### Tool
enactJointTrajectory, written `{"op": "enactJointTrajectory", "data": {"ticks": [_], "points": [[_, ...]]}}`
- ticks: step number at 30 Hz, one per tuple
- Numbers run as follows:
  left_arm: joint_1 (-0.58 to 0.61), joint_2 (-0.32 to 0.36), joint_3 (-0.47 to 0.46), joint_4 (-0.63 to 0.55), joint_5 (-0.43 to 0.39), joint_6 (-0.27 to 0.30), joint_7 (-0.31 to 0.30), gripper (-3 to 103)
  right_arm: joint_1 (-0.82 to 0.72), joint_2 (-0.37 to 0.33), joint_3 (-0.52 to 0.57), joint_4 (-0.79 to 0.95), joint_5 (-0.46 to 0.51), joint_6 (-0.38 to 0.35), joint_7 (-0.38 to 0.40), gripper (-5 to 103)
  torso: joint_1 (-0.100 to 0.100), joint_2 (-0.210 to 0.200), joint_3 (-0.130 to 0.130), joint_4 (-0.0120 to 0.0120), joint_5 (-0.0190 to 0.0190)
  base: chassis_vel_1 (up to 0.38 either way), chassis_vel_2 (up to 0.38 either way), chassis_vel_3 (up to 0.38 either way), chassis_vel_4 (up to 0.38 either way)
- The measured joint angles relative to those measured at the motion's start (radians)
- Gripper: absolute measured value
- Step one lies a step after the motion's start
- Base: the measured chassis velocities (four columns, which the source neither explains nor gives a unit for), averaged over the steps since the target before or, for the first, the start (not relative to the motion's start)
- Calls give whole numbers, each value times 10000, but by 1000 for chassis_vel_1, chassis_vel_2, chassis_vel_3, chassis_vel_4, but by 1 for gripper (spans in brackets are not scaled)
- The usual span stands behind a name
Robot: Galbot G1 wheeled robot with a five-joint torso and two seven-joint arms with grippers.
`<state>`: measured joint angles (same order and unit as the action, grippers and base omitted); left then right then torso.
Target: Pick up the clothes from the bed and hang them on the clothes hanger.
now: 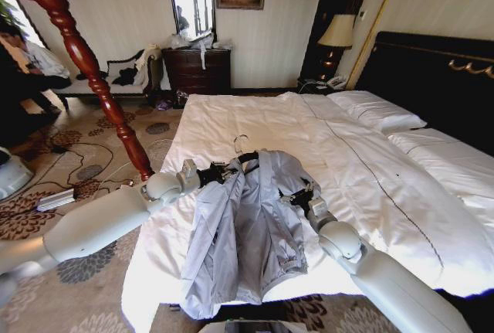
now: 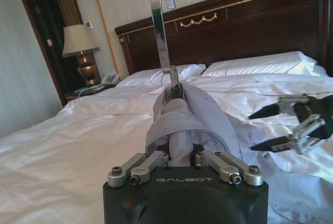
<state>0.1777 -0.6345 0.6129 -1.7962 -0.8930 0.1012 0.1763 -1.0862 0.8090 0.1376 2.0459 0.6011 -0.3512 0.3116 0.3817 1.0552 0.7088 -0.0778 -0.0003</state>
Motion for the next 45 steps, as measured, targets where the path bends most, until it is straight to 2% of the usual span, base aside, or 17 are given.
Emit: {"op": "enactJointTrajectory", "data": {"ticks": [1,3,6,9,11,15,17,21,22,24,31,45], "points": [[0,0,0,0,0,0,0,15,0,0,0,0,0,0,0,88,0,0,0,0,0,0,0,0,0],[-72,5,26,-100,-16,-1,5,15,247,63,-127,-18,414,-39,-60,79,1,0,0,-1,3,0,0,0,0],[-69,41,28,-164,-19,-2,13,15,395,129,-181,-14,807,-104,-103,73,1,0,0,-2,2,0,0,0,0],[7,146,17,-227,-5,-18,50,15,509,156,-262,-64,1073,-161,-146,57,1,0,0,2,1,0,0,0,0],[33,157,17,-251,3,-29,93,15,533,174,-273,-117,1166,-186,-156,57,0,0,0,3,1,0,0,0,0],[55,109,17,-248,12,-43,140,15,612,221,-294,-247,1555,-275,-244,37,0,0,0,-3,2,0,0,0,0],[54,93,19,-227,12,-46,145,15,646,231,-331,-249,1652,-290,-266,37,1,0,0,-2,2,0,0,0,0],[-11,3,63,-144,-5,-49,173,15,779,286,-432,-286,1937,-331,-284,15,0,0,0,-1,2,0,0,0,0],[-11,3,63,-144,-5,-49,173,15,779,286,-432,-286,1937,-331,-284,15,0,0,0,-1,2,0,0,0,0],[-16,-16,69,-140,-13,-52,175,15,761,285,-432,-267,2095,-319,-283,4,0,0,0,-2,2,0,0,0,0],[-2,-40,78,-133,-18,-65,154,15,655,249,-511,-97,2092,-235,-407,0,0,1,0,-1,2,0,0,0,0],[-369,17,-363,20,-447,-45,-21,15,143,-330,-647,716,203,-150,-1044,0,0,0,0,-2,3,0,0,0,0]]}}
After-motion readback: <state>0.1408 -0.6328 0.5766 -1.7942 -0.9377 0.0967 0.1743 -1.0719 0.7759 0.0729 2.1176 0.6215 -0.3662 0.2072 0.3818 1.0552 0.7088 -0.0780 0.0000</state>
